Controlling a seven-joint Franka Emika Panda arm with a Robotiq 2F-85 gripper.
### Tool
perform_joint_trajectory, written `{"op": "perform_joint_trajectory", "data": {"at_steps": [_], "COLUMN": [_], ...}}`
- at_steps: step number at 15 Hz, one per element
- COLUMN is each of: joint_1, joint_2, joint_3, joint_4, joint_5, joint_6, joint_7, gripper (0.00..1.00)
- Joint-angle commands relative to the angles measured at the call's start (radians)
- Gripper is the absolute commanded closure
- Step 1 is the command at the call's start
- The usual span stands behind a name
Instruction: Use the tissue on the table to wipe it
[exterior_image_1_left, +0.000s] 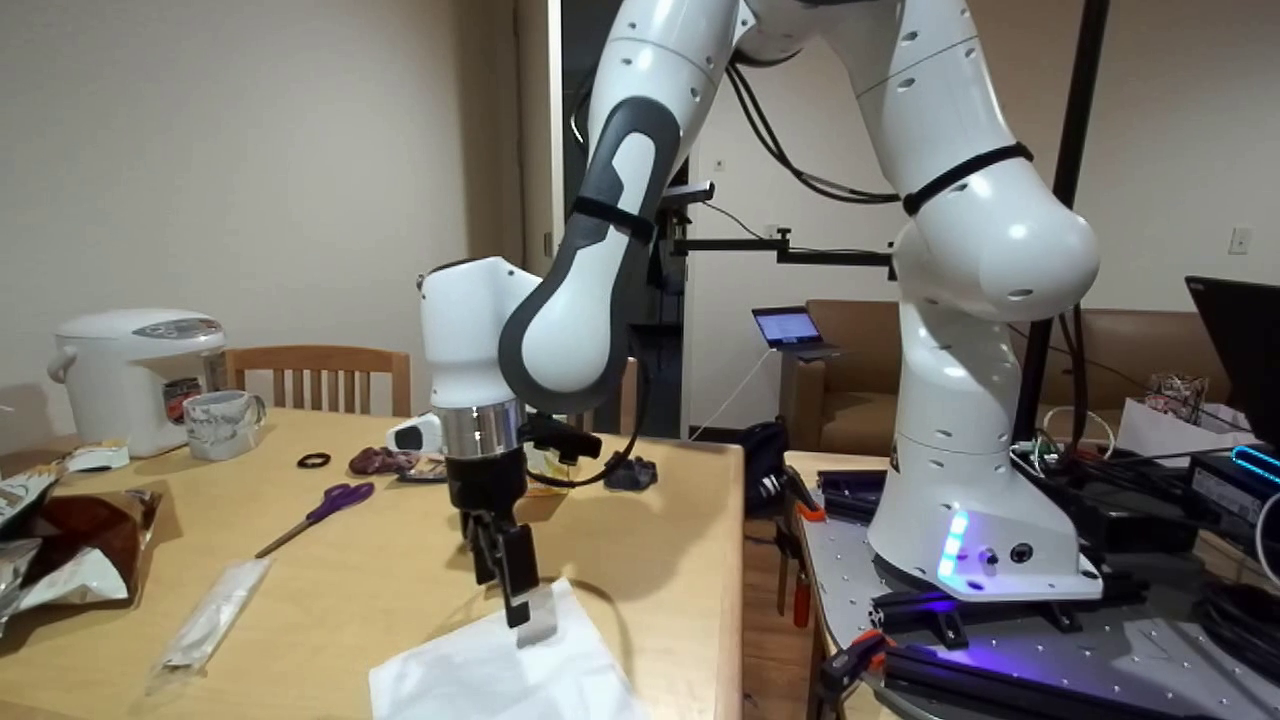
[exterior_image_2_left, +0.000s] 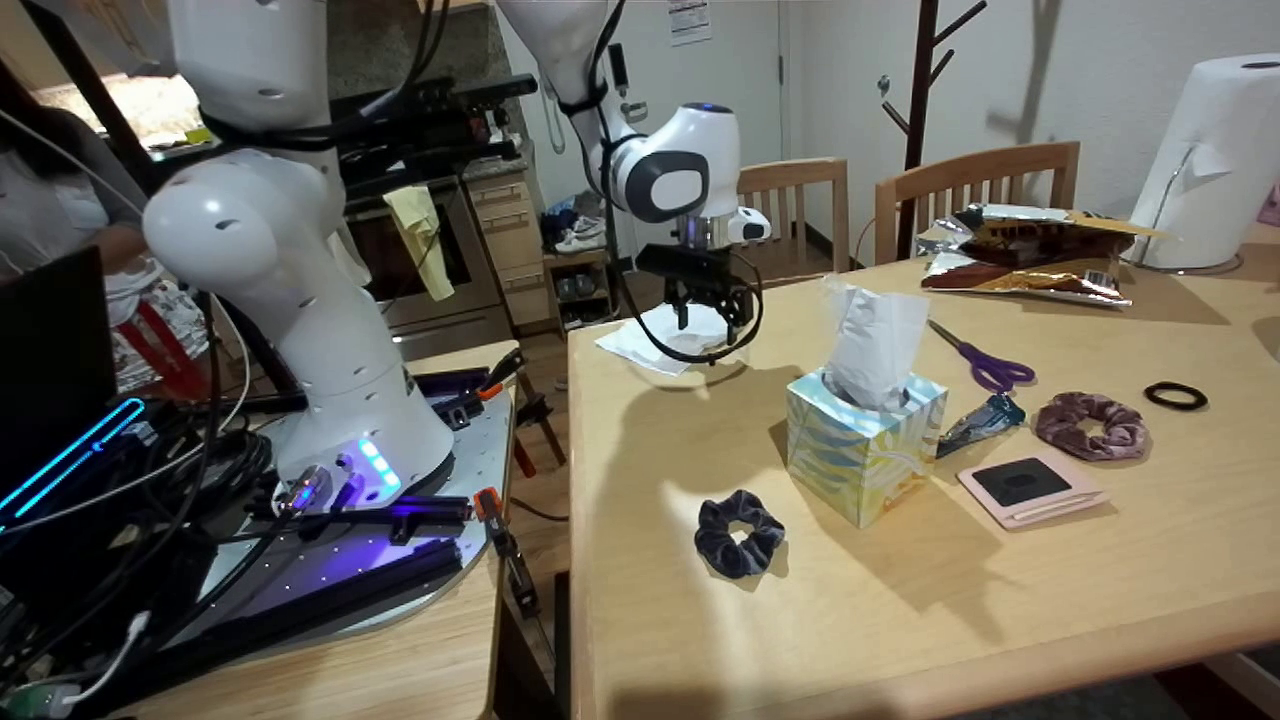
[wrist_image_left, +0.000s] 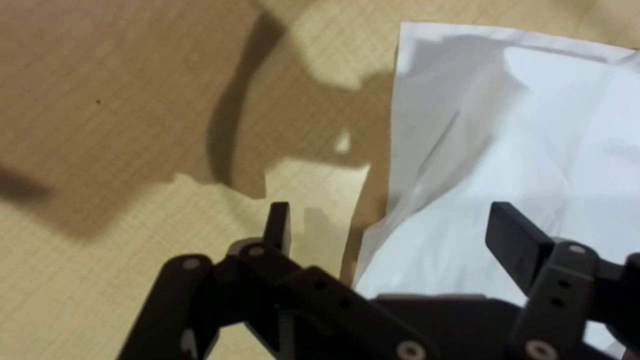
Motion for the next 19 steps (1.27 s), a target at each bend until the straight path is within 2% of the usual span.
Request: {"op": "perform_joint_trajectory", "data": {"at_steps": [1, 8, 13, 14, 15, 19], "joint_1": [0.026, 0.043, 0.022, 0.009, 0.029, 0.030], "joint_2": [-0.043, -0.119, -0.198, -0.203, -0.158, -0.177], "joint_3": [-0.022, -0.028, 0.008, 0.025, -0.001, 0.006], "joint_4": [-0.008, -0.045, -0.079, -0.076, -0.044, -0.054], "joint_5": [-0.050, -0.066, -0.004, 0.038, -0.009, 0.014], "joint_6": [-0.024, -0.010, -0.004, -0.019, -0.004, -0.009], "joint_7": [0.055, 0.083, 0.047, 0.031, 0.039, 0.039], "gripper": [0.00, 0.00, 0.00, 0.00, 0.00, 0.00]}}
